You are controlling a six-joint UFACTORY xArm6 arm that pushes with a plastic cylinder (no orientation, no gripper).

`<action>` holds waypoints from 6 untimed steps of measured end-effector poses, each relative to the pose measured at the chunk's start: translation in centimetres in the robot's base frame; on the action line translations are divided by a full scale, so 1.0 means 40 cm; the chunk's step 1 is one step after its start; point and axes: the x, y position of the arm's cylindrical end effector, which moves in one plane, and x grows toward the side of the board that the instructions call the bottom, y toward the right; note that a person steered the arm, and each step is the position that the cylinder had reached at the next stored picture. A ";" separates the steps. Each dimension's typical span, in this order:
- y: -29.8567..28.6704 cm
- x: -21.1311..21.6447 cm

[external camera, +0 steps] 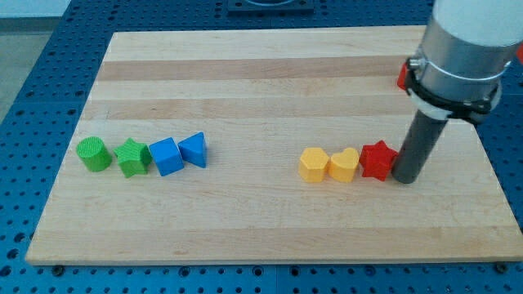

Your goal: Move your arm towards the red circle

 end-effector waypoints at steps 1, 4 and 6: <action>0.105 -0.068; -0.169 -0.322; 0.020 -0.731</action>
